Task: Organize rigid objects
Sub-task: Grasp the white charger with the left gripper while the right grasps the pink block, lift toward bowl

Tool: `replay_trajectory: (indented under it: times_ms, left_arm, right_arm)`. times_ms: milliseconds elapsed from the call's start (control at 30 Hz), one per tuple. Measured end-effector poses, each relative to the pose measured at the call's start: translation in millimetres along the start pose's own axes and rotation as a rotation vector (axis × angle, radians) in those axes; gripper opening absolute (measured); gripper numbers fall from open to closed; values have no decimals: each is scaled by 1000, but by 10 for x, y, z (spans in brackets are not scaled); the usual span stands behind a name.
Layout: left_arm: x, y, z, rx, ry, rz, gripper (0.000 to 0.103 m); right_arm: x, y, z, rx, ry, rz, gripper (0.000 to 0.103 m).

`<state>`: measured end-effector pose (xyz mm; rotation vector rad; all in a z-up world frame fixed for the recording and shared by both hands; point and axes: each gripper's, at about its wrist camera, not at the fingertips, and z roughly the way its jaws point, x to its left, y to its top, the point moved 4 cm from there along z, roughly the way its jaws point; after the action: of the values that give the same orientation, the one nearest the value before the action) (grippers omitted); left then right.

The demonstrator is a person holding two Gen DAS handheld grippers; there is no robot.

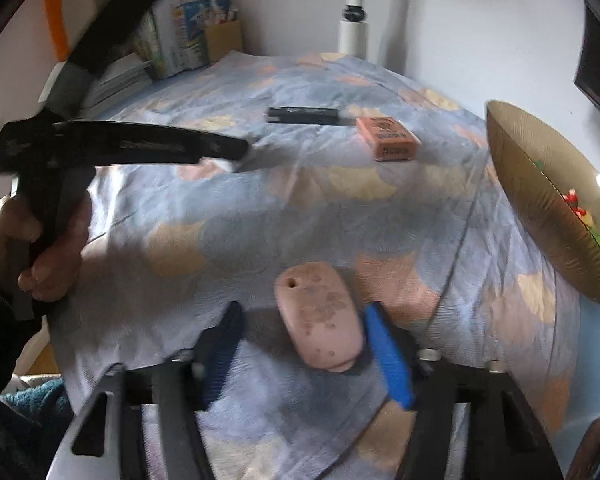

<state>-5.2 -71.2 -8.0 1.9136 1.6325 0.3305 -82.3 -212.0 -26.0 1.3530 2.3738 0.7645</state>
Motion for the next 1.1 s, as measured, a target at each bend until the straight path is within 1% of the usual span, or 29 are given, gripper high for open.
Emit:
replay_trajectory:
  times_ms: [100, 167, 267, 333, 433, 500, 633, 767, 867, 967, 1000, 1067, 1100]
  left_arm:
    - [15, -4, 4, 1, 8, -11, 48]
    - [29, 8, 14, 1, 12, -19, 48]
    - [38, 38, 35, -5, 33, -26, 47]
    - [20, 54, 43, -11, 36, -17, 25]
    - [-12, 75, -5, -40, 36, -19, 25]
    - [-29, 112, -60, -65, 20, -31, 25]
    - [-109, 251, -188, -113, -4, -42, 25]
    - [-310, 464, -323, -162, -32, -16, 25]
    - [-511, 656, -409, -200, -47, 17, 25]
    - [-752, 908, -464, -243, -72, 40, 25]
    - [-858, 1009, -473, -258, -82, 45, 25]
    - [-1040, 1149, -479, -278, -99, 58, 25]
    - [-1125, 1210, -468, -284, -107, 65, 25]
  right_arm:
    - [86, -31, -42, -12, 0, -21, 40]
    - [99, -34, -42, -17, 5, -16, 36]
    - [113, -44, -50, -18, 0, -13, 34]
    - [118, -41, -40, -18, -1, -11, 34]
    - [107, -56, -62, -23, -5, 4, 34]
    - [67, -73, -105, -30, -15, 21, 34]
    - [-71, -53, -309, -71, -21, 47, 34]
    - [-240, 32, -560, -115, -73, 50, 34]
    - [-423, 115, -760, -155, -127, 64, 34]
    - [-679, 212, -1033, -200, -216, 73, 34]
    - [-823, 264, -1136, -212, -259, 82, 34]
    - [-1041, 335, -1238, -219, -303, 106, 34]
    - [-1209, 379, -1309, -226, -347, 129, 34]
